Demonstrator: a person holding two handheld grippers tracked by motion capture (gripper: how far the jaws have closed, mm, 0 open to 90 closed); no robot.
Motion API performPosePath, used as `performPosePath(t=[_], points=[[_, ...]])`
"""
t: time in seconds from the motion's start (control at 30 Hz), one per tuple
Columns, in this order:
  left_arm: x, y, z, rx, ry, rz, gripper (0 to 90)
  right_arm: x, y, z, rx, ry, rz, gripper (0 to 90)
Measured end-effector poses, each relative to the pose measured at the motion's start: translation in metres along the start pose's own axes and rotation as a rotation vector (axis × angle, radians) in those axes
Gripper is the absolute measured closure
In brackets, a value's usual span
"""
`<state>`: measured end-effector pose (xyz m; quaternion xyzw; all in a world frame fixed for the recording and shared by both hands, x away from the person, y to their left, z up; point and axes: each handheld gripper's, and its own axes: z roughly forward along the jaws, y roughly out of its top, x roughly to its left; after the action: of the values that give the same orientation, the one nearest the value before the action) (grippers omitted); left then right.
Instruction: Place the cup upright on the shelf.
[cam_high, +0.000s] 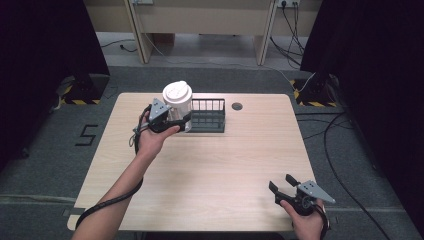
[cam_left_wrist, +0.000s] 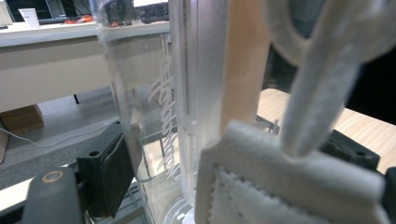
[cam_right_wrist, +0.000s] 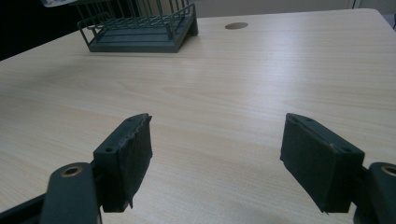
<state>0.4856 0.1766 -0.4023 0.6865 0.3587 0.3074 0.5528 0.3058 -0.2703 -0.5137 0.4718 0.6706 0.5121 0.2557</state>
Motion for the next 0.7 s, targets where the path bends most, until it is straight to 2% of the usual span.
performPosePath(t=[0.7], points=[[0.004, 0.018, 0.027, -0.005, 0.015, 0.001, 17.6, 0.0, 0.0, 0.0, -0.003, 0.004, 0.013, 25.3]])
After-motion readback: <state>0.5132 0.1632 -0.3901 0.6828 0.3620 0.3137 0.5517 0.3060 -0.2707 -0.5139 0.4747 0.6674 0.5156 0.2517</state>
